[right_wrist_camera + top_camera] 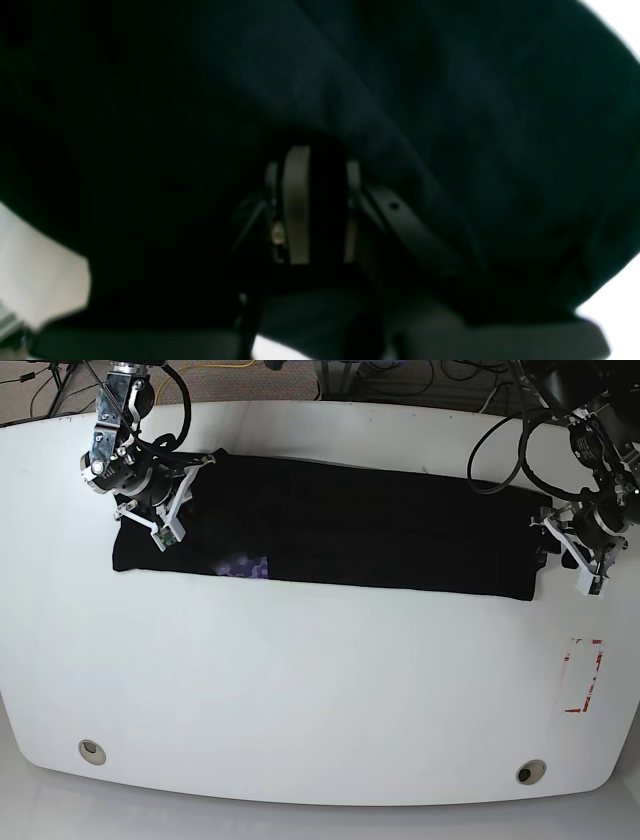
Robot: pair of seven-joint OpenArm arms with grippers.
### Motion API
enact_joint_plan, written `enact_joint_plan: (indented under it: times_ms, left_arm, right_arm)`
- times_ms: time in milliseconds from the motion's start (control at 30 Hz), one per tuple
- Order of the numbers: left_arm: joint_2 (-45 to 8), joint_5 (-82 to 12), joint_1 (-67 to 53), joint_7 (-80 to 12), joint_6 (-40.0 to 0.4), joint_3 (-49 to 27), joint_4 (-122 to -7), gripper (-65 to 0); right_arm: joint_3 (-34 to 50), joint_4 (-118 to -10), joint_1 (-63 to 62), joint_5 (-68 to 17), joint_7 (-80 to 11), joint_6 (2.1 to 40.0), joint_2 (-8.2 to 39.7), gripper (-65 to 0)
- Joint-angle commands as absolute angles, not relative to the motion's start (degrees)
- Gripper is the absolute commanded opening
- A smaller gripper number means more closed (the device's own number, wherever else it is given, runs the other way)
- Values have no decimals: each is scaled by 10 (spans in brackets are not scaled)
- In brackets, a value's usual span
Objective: Layout the t-shirt on the table in an organized manner, then fold the t-shirt properly
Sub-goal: 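Grasp the strip's end with the left gripper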
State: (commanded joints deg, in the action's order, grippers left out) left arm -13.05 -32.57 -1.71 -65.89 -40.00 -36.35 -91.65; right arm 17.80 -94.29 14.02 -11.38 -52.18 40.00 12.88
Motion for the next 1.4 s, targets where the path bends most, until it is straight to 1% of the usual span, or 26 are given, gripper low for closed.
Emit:
enact_joint_plan:
  times_ms: [33, 167, 267, 533, 667, 1100, 1133, 1200, 1233, 1267, 1400]
  left_arm:
    - [-131, -331, -17, -659, -400, -364, -911, -268]
    - [-145, -366, -19, -659, -400, -364, -865, -207]
    - [-145, -375, -21, -656, -400, -365, -848, -183]
    - [-146, -372, -19, -655, -400, -381, -802, -181]
    - [-152, -372, -17, -655, -400, -374, -778, -181]
    - [-152, -373, 0, -655, -400, -304, -771, -187]
    - [-152, -373, 2, -655, -400, -302, -771, -194]
    - [-151, -373, 4, -654, -400, -301, -771, -231]
    - [-151, -372, 5, -653, -400, -300, -770, -281]
    - [-151, -372, 5, -650, -400, -299, -770, -312]
    - [-151, -372, 5, -627, -400, -298, -767, -514]
  right_arm:
    - [178, -940, 139, -114, -522, 400, 129, -568]
    - [178, -933, 136, -115, -522, 400, 130, -569]
    - [178, -935, 138, -115, -522, 400, 130, -569]
    - [178, -936, 138, -115, -522, 400, 130, -569]
    - [178, -936, 138, -115, -522, 400, 130, -569]
    - [178, -937, 138, -115, -522, 400, 126, -569]
    - [178, -938, 138, -115, -522, 400, 126, -569]
    - [178, -944, 138, -115, -522, 400, 126, -569]
    - [178, -947, 138, -116, -522, 400, 126, -569]
    - [178, -948, 138, -116, -522, 400, 126, -569]
    - [179, -950, 138, -116, -522, 400, 126, -569]
